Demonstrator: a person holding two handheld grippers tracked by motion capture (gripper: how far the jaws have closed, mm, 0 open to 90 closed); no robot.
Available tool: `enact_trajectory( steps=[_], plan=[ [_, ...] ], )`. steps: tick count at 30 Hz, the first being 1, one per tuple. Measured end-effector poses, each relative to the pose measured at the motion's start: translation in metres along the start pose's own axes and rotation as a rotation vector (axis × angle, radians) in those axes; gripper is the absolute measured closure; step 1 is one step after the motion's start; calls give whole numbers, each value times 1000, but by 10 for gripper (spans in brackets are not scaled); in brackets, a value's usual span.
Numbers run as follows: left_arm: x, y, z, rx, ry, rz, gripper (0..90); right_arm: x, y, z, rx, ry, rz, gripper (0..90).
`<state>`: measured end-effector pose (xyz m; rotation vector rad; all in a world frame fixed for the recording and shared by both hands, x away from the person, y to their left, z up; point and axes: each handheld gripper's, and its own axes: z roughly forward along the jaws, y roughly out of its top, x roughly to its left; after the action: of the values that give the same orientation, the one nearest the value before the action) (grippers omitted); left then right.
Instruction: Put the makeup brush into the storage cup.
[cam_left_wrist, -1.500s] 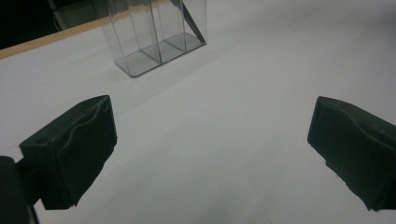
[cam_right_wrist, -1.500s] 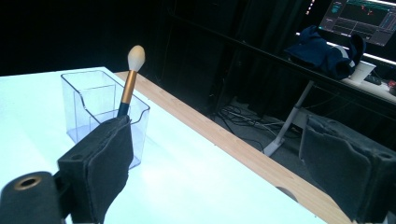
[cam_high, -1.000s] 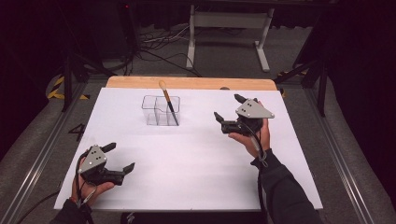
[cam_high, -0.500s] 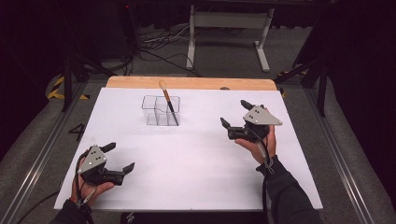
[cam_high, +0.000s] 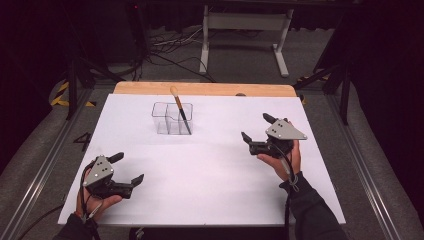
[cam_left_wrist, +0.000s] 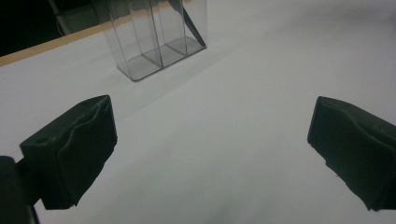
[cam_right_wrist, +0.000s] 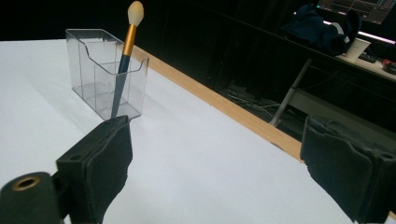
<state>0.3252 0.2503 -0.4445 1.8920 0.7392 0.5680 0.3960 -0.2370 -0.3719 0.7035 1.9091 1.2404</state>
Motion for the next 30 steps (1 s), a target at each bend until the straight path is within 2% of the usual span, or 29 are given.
enact_trajectory(
  steps=[21,30],
  plan=[
    [-2,2,2,0,-12,11,23,-2,-20,-18,50,-7,2,100],
    [-3,4,6,-2,-19,14,22,-1,-29,-30,70,-11,-15,97]
  ],
)
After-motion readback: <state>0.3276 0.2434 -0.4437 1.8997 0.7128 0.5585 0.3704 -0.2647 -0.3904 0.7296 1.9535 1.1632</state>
